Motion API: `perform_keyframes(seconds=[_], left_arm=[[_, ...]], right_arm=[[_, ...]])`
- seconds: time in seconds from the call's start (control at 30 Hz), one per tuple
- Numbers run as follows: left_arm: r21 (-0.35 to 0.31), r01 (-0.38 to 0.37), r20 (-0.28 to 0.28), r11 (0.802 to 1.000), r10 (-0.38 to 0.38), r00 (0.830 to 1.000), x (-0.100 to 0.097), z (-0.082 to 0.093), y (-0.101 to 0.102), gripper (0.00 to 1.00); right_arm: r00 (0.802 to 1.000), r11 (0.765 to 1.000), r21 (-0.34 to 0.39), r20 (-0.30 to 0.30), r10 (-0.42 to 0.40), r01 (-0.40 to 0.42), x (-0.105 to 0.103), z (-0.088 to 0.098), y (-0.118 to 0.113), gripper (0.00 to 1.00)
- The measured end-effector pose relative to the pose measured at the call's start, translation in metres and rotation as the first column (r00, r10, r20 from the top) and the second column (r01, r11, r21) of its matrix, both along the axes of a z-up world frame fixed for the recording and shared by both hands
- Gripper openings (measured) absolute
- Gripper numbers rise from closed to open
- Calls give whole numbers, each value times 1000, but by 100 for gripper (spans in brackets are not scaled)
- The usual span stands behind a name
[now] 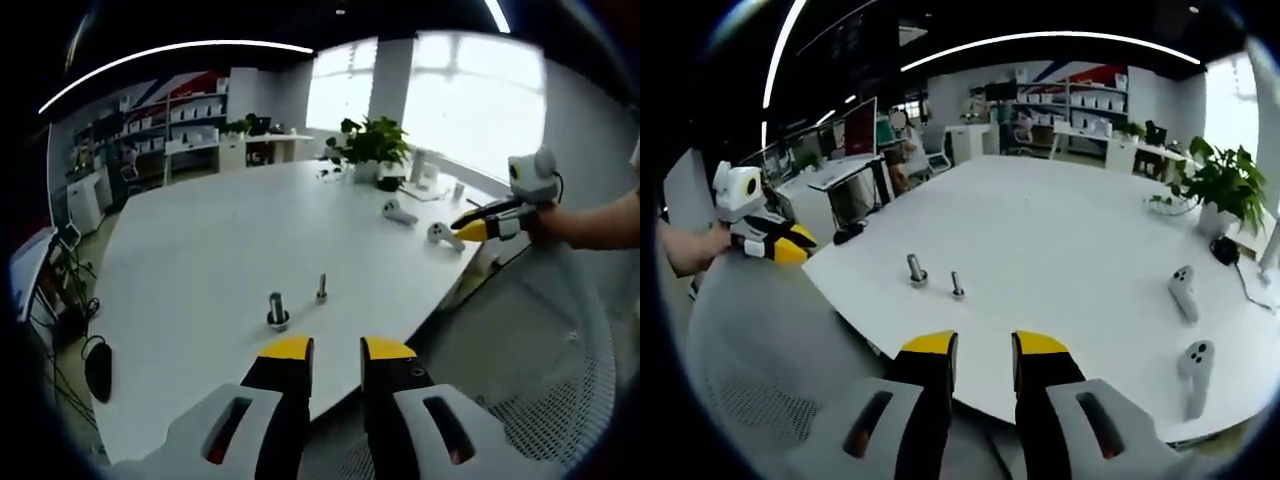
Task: Place the washer onto the threaded stud by aligning its center hole with the stud, sliding it down to the base, and recovering from edge contact or off-axis alignment until the washer reaches the visible bottom stop.
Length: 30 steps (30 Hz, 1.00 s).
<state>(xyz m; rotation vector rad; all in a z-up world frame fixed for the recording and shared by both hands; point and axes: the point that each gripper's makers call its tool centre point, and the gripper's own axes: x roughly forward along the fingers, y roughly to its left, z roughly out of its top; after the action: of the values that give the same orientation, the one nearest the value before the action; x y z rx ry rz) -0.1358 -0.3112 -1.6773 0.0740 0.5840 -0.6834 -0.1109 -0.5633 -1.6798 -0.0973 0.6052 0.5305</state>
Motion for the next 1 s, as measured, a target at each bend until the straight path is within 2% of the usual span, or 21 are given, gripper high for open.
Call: perform_keyframes(seconds=[0.3,0.53,0.7,1.0], left_arm=[[-11,-3,17,1000,4,1000,2,4,-1,16],[-6,0,21,1000,0,1000,3,4,-1,15],[0,-2,9,1000,2,1000,3,2,-1,15],[0,-5,6,1000,5,1000,3,2,0,15]], right_arm=[[999,1000,20,-28,-22,23,4,-3,-4,24],[1000,999,25,-14,-26,26,5,-1,-5,24],[999,999,32,-35,-11,12,4,-4,-2,24],[1000,999,47,-26,-7,8,4,-1,0,24]])
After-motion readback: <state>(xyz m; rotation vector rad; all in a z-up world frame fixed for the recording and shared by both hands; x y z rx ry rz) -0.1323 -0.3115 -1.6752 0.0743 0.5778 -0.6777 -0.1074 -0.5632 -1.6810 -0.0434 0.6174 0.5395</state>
